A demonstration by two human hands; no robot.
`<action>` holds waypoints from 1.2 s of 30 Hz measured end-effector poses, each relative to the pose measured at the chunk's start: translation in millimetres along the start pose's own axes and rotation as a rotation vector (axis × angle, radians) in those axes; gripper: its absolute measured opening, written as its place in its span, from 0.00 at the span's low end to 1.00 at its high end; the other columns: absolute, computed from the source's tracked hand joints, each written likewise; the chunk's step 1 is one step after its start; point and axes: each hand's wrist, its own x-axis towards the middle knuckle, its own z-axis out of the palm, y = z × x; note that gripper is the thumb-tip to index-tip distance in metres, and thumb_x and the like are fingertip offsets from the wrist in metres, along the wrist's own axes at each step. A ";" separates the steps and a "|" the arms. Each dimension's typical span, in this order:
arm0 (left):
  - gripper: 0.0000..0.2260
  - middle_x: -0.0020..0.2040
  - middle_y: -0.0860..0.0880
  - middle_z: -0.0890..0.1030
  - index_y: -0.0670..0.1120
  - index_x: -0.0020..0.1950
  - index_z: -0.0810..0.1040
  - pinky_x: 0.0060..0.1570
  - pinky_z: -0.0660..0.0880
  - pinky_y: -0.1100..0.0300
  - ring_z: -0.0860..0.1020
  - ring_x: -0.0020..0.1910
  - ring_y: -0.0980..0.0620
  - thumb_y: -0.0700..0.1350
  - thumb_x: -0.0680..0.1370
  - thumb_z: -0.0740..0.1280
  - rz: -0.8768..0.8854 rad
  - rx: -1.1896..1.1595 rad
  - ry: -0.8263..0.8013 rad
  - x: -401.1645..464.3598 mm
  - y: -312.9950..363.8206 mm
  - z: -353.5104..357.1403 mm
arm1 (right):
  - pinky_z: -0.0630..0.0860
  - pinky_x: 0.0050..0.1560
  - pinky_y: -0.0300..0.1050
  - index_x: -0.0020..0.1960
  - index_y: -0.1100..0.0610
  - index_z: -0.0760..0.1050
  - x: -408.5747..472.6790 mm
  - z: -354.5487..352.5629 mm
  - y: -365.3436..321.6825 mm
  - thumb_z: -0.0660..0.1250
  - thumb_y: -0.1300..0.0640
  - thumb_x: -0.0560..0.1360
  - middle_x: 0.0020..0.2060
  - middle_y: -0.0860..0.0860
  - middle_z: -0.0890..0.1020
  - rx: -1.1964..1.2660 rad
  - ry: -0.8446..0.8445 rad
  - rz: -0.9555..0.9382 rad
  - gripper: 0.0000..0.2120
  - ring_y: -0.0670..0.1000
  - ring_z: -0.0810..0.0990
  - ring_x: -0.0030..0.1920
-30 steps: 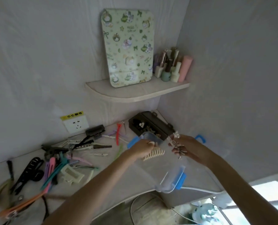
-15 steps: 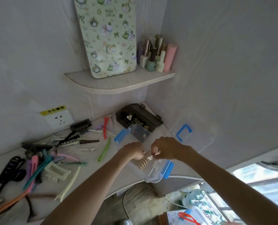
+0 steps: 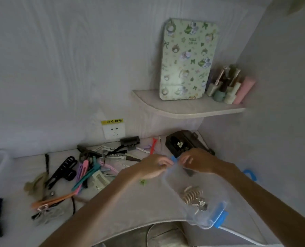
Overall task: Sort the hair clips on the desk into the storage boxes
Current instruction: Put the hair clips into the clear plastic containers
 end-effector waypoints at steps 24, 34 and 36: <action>0.12 0.58 0.48 0.78 0.49 0.59 0.76 0.54 0.71 0.56 0.74 0.58 0.48 0.50 0.79 0.61 -0.832 0.277 0.681 -154.9 -214.0 -86.9 | 0.69 0.49 0.47 0.49 0.58 0.79 184.7 72.7 -97.9 0.67 0.50 0.73 0.53 0.55 0.75 -0.481 0.202 -0.048 0.12 0.57 0.73 0.54; 0.08 0.50 0.45 0.82 0.47 0.52 0.74 0.40 0.69 0.57 0.79 0.46 0.45 0.49 0.80 0.60 -0.783 0.098 0.897 -161.6 -214.5 -85.9 | 0.68 0.38 0.41 0.42 0.52 0.70 140.6 45.8 -81.4 0.72 0.53 0.69 0.41 0.50 0.77 0.198 0.199 0.044 0.11 0.51 0.78 0.45; 0.09 0.49 0.45 0.82 0.45 0.54 0.74 0.40 0.69 0.57 0.79 0.47 0.43 0.49 0.79 0.60 -0.717 0.100 1.055 -162.5 -195.3 -87.4 | 0.73 0.41 0.41 0.42 0.52 0.69 124.3 37.8 -72.0 0.74 0.53 0.68 0.43 0.51 0.80 0.328 0.204 0.064 0.13 0.50 0.78 0.44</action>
